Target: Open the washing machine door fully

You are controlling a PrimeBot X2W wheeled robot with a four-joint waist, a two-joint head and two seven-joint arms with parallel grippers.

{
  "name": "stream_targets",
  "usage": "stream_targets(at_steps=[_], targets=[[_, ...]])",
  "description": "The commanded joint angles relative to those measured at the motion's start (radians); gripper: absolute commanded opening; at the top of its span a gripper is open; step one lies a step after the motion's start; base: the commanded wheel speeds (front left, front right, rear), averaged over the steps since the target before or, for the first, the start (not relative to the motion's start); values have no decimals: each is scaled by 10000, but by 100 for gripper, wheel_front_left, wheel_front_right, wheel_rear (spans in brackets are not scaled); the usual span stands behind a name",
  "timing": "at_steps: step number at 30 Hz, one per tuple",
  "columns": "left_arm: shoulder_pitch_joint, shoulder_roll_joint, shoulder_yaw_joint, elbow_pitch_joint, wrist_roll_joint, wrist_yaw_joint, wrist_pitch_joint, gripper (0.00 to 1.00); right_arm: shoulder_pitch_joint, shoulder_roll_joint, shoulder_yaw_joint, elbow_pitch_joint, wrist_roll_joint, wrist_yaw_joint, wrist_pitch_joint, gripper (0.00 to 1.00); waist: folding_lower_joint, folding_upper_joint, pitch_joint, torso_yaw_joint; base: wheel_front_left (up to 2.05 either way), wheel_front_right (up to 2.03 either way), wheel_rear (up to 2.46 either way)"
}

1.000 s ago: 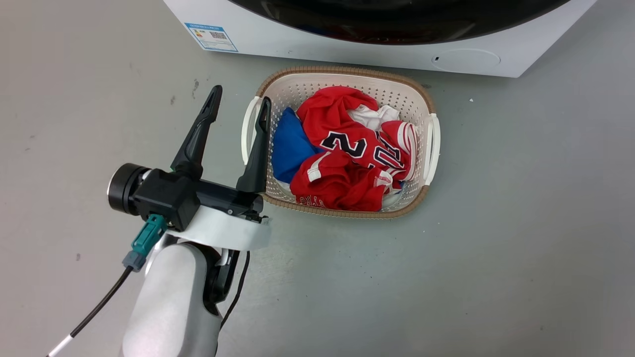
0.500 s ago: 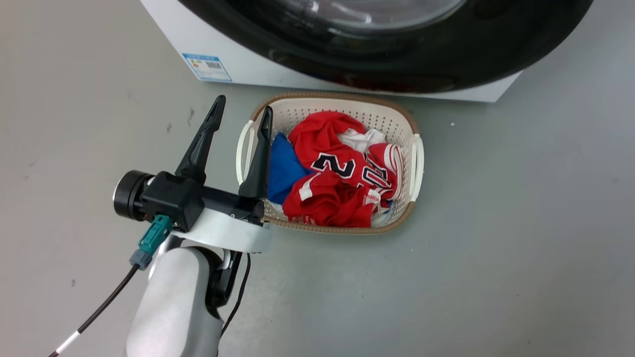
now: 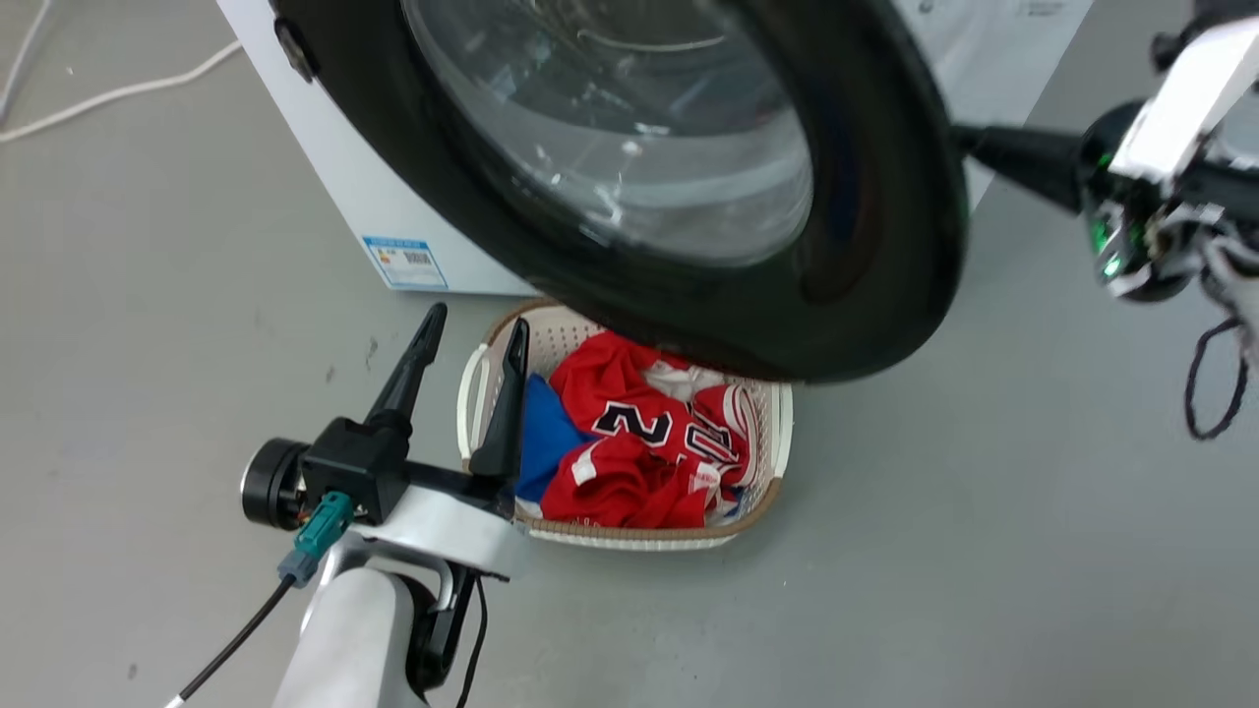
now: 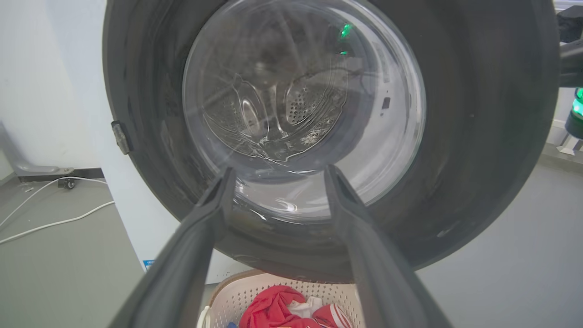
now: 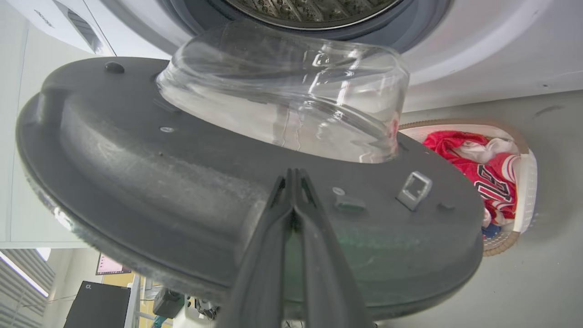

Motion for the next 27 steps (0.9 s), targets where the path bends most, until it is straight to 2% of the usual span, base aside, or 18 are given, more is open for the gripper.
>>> stream_targets(at_steps=[1, 11, 21, 27], targets=[[126, 18, 41, 36, -24, 2, -28, 100, 213, 150, 74, -102, 32, 29, 55, 0, 0, -1, -357, -65, 0, 0, 0], [780, 79, 56, 465, -112, -11, -28, 100, 2136, 707, 423, -1382, 515, 29, 146, 0, 0, -1, -1453, -89, 0, 0, 0], [979, 56, -66, 615, -278, -23, -26, 100, 3316, 1429, 688, -2551, 876, 29, -102, 0, 0, -1, -1842, 30, 0, 0, 0], [1068, 28, -95, 705, -361, -25, -28, 100, 3779, 1717, 757, -3104, 608, 29, -625, 0, 0, -1, -1982, 60, 0, 0, 0]])
